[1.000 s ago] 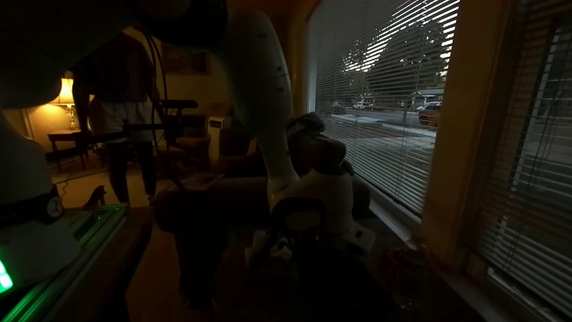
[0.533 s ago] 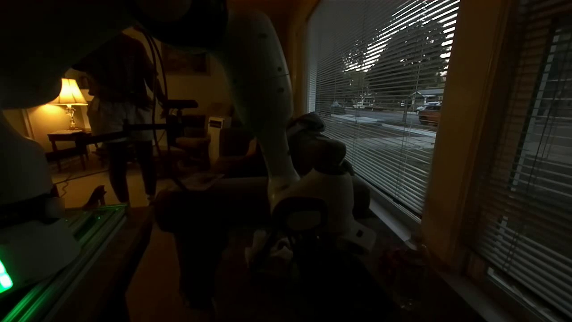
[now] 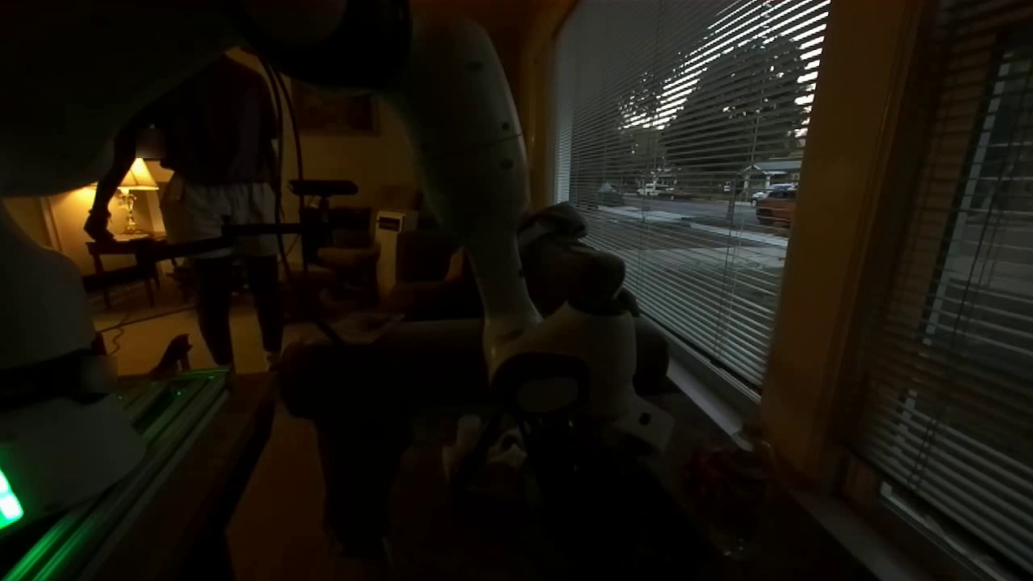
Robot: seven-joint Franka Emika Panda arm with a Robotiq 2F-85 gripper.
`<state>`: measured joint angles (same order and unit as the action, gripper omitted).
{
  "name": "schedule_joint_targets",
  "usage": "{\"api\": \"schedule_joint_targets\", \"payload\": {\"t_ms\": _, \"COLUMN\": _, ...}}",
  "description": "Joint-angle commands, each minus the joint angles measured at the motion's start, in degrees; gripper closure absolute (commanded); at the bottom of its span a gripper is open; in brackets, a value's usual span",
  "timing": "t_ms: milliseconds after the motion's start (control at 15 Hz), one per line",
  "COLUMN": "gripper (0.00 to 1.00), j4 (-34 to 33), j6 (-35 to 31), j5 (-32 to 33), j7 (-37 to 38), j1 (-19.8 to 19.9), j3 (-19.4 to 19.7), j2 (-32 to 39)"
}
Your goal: Put the black object into the toy car
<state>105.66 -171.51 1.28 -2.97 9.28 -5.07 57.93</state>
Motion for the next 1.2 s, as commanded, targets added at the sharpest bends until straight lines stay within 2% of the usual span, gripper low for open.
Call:
{"api": "schedule_joint_targets", "payload": {"t_ms": 0, "gripper": 0.31, "j4": -0.61, "j6": 1.02, "j5": -0.93, "j7": -1.43, "j1": 0.88, "j3": -1.59, "j2": 0.44}}
{"api": "schedule_joint_targets", "payload": {"t_ms": 200, "gripper": 0.27, "j4": -0.68, "j6": 1.04, "j5": -0.94, "j7": -1.54, "j1": 1.06, "j3": -1.88, "j2": 0.60}}
{"api": "schedule_joint_targets", "payload": {"t_ms": 400, "gripper": 0.30, "j4": -0.79, "j6": 1.07, "j5": -0.97, "j7": -1.52, "j1": 1.17, "j3": -1.87, "j2": 0.76}}
{"api": "schedule_joint_targets", "payload": {"t_ms": 467, "gripper": 0.38, "j4": -0.85, "j6": 1.09, "j5": -0.99, "j7": -1.51, "j1": 1.25, "j3": -1.88, "j2": 0.83}}
{"api": "schedule_joint_targets", "payload": {"t_ms": 533, "gripper": 0.51, "j4": -0.88, "j6": 1.02, "j5": -1.01, "j7": -1.50, "j1": 1.31, "j3": -1.87, "j2": 0.90}}
{"api": "schedule_joint_targets", "payload": {"t_ms": 600, "gripper": 0.56, "j4": -0.88, "j6": 1.05, "j5": -1.01, "j7": -1.49, "j1": 1.35, "j3": -1.83, "j2": 0.92}}
{"api": "schedule_joint_targets", "payload": {"t_ms": 733, "gripper": 0.57, "j4": -0.78, "j6": 1.07, "j5": -0.97, "j7": -1.55, "j1": 1.51, "j3": -1.83, "j2": 0.88}}
{"api": "schedule_joint_targets", "payload": {"t_ms": 1000, "gripper": 0.48, "j4": -0.67, "j6": 1.10, "j5": -0.81, "j7": -1.58, "j1": 1.47, "j3": -1.57, "j2": 0.69}}
{"api": "schedule_joint_targets", "payload": {"t_ms": 1133, "gripper": 0.52, "j4": -0.59, "j6": 1.08, "j5": -0.77, "j7": -1.54, "j1": 1.38, "j3": -1.46, "j2": 0.68}}
